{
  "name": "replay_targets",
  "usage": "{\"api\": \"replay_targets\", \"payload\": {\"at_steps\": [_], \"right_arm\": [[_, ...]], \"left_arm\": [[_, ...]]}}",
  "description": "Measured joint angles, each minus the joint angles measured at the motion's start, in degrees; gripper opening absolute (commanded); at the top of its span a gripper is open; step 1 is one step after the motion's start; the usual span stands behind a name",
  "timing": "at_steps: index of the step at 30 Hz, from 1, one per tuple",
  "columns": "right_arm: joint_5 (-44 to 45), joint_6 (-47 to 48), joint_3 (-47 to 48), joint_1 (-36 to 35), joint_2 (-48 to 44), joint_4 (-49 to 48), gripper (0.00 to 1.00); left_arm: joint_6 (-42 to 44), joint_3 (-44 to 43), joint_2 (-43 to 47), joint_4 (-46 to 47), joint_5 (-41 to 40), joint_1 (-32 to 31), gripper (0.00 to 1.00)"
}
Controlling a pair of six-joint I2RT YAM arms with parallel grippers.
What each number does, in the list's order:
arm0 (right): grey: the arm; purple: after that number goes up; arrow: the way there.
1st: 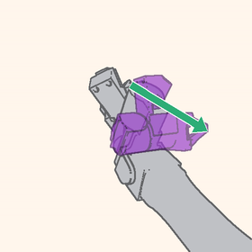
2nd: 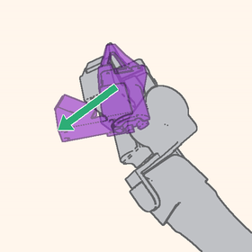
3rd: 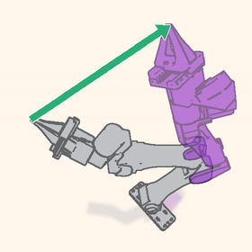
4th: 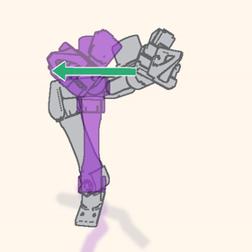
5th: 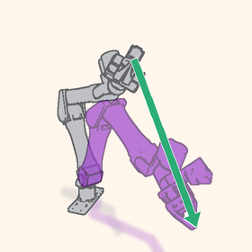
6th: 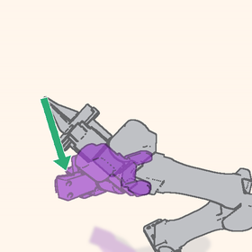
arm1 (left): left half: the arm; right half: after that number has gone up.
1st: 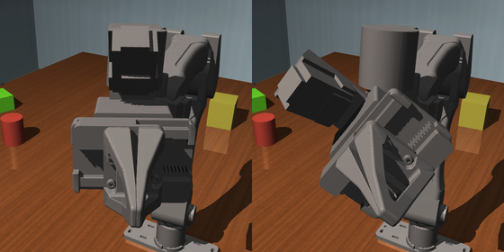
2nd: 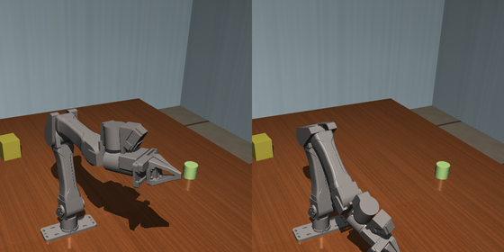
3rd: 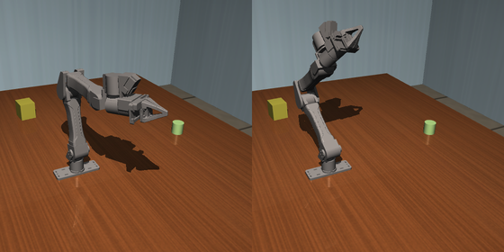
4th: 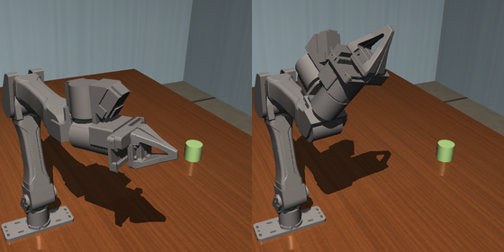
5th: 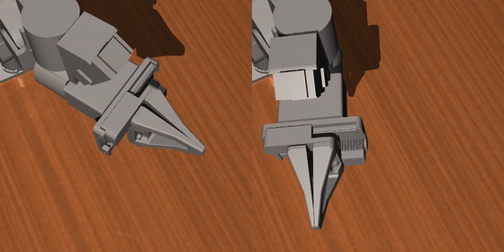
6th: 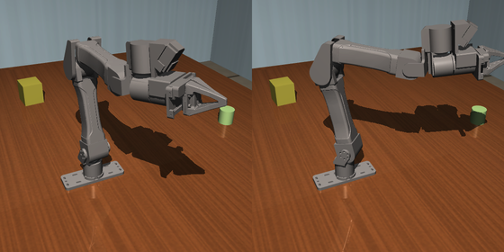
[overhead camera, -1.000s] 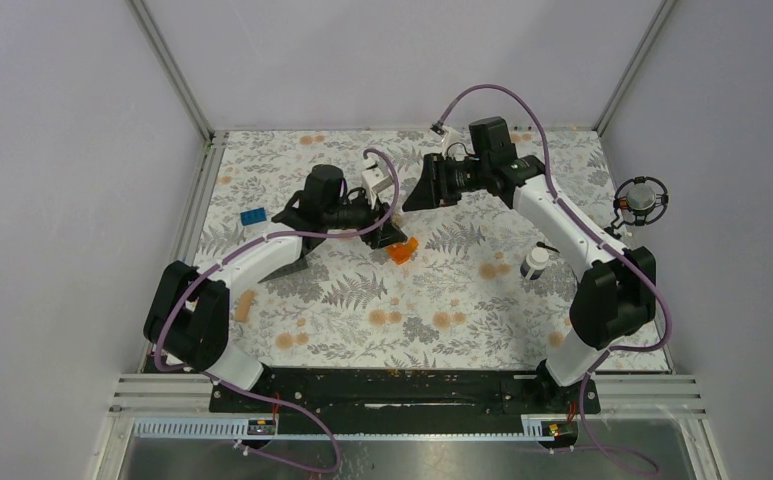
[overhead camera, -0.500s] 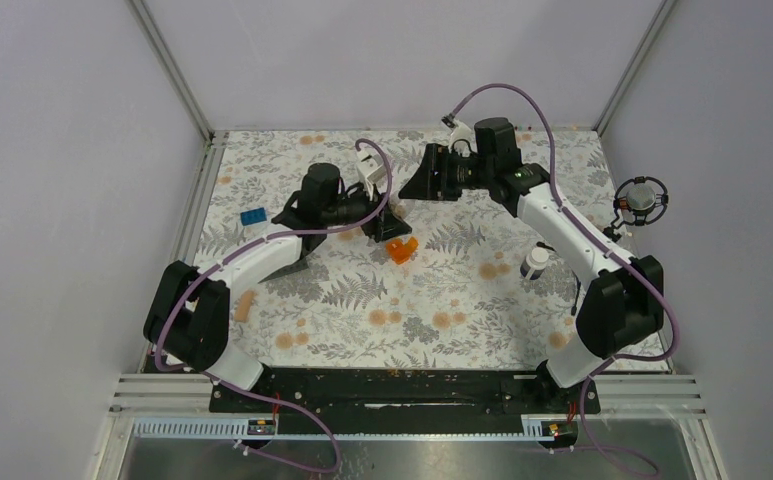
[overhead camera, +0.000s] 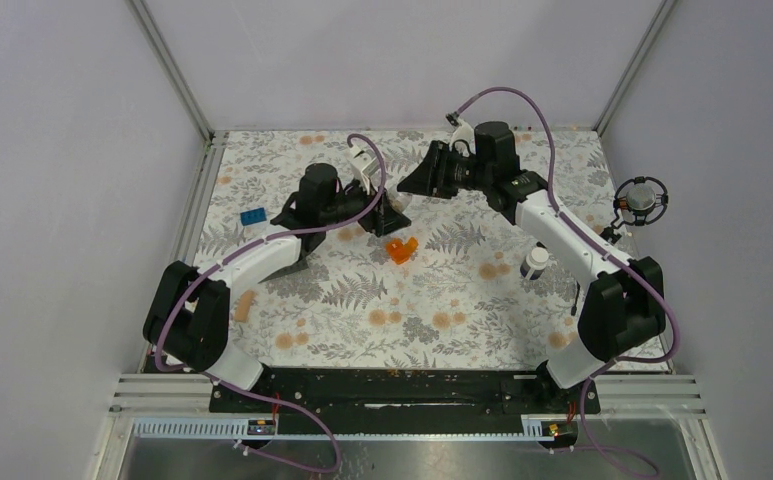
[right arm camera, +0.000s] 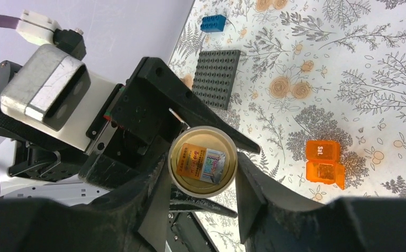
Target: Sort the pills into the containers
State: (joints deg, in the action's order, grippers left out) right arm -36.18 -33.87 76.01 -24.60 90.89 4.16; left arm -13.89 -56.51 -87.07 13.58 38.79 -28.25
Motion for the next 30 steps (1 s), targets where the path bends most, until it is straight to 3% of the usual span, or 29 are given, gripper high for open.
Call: {"api": "replay_targets", "payload": {"at_steps": [1,4,10,12,16,18,19,20,23,30], "right_arm": [[0.1,0.1,0.0,0.0,0.0,0.0,0.15],[0.2,1.0,0.0,-0.1,0.0,0.9,0.15],[0.2,3.6,0.5,-0.3,0.0,4.1,0.15],[0.2,4.2,0.9,-0.3,0.0,4.5,0.15],[0.6,4.9,1.1,-0.3,0.1,4.7,0.2],[0.5,5.0,1.4,-0.3,0.1,5.3,0.44],[0.5,5.1,1.5,-0.3,0.1,5.7,0.55],[0.5,5.1,1.6,-0.3,0.1,5.8,0.63],[1.3,3.8,1.6,-0.4,0.1,5.1,0.68],[3.9,-1.0,2.4,-0.7,0.8,2.9,0.61]], "left_arm": [[-0.4,0.0,0.0,0.0,-0.6,0.0,0.72],[-1.5,0.0,0.2,0.7,-2.1,0.0,0.78],[-2.3,0.0,1.2,1.0,-3.8,0.0,0.74],[-2.4,0.0,1.2,1.0,-3.9,0.0,0.64],[-2.0,-0.1,1.2,0.8,-2.6,-0.3,0.29],[-1.3,-0.2,1.2,0.7,-1.7,-0.3,0.04],[-1.1,-0.2,1.2,0.6,-1.6,-0.3,0.0],[-1.1,-0.3,1.2,0.4,-1.5,-0.3,0.0],[-1.0,-0.4,1.2,-0.4,-1.6,-0.2,0.0],[-1.4,-0.4,1.2,-0.9,-2.9,-0.2,0.0]]}}
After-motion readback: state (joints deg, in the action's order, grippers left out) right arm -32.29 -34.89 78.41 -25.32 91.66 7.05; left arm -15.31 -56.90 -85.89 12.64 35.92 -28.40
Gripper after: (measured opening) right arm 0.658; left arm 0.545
